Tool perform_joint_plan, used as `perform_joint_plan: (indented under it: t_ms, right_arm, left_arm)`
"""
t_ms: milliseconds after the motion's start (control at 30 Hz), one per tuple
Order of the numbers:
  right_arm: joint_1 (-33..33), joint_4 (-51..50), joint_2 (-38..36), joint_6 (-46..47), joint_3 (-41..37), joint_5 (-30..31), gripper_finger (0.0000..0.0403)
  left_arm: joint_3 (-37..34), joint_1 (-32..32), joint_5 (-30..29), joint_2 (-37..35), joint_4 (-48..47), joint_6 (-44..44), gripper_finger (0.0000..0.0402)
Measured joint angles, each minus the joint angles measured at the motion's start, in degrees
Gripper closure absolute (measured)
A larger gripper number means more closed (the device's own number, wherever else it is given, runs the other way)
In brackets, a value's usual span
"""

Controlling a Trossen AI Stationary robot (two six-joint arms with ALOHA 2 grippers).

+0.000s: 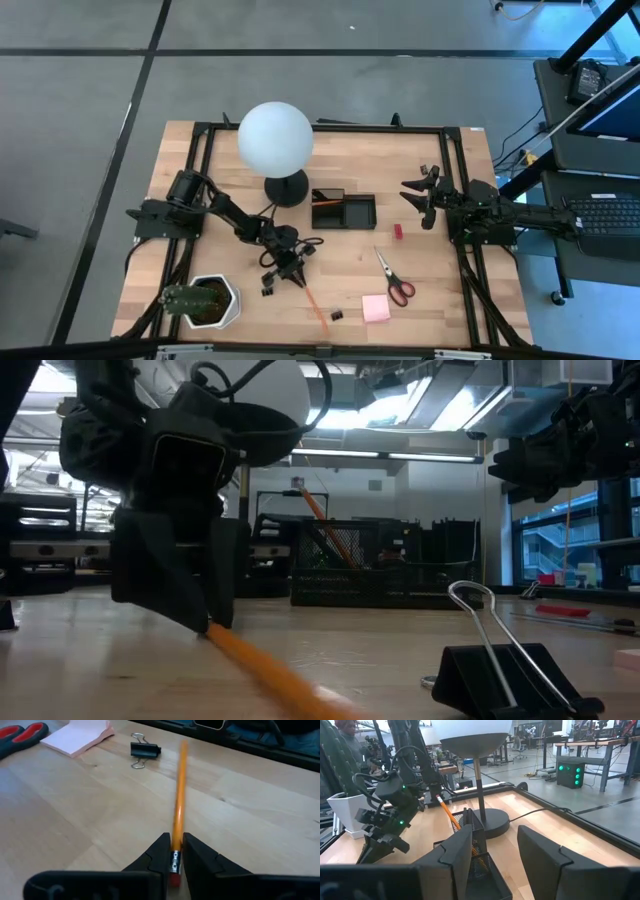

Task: Pick and place office supplies into organizer
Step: Put the orange pencil into the black desk organizer

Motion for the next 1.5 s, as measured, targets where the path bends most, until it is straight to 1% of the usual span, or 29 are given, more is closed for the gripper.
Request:
perform_joint_plan:
  t_ms: [133, 267, 567, 700, 800, 1067, 1233, 1500]
  right_arm:
    - [0.0, 0.0, 0.0, 0.0, 0.0, 0.0, 0.0241]
    - [0.0, 0.0, 0.0, 0.0, 0.0, 0.0, 0.0241]
    - [0.0, 0.0, 0.0, -0.2, 0.0, 0.0, 0.0241]
    - [0.0, 0.0, 0.0, -0.2, 0.0, 0.0, 0.0241]
    - [0.0, 0.0, 0.0, -0.2, 0.0, 0.0, 0.0241]
    - [0.0, 0.0, 0.0, -0.2, 0.0, 0.0, 0.0241]
    - [0.0, 0.0, 0.0, -0.2, 0.0, 0.0, 0.0241]
    - [0.0, 0.0, 0.0, -0.1, 0.0, 0.0, 0.0241]
  left_arm:
    - [0.0, 0.2, -1.4, 0.9, 0.6, -0.3, 0.0363]
    - [0.1, 0.2, -3.4, 1.9, 1.5, -0.2, 0.0357]
    - [0.1, 0.2, -4.9, 3.6, 3.9, -2.6, 0.0315]
    - [0.1, 0.2, -4.5, 3.7, 3.9, -2.6, 0.0306]
    - [0.1, 0.3, -3.2, 3.8, 5.0, -2.6, 0.0309]
    - [0.0, 0.1, -3.0, 3.8, 5.2, -3.8, 0.0315]
    - [0.0, 0.1, -2.6, 4.9, 6.0, -6.8, 0.0318]
    - [0.0, 0.2, -1.9, 7.6, 10.2, -6.1, 0.0345]
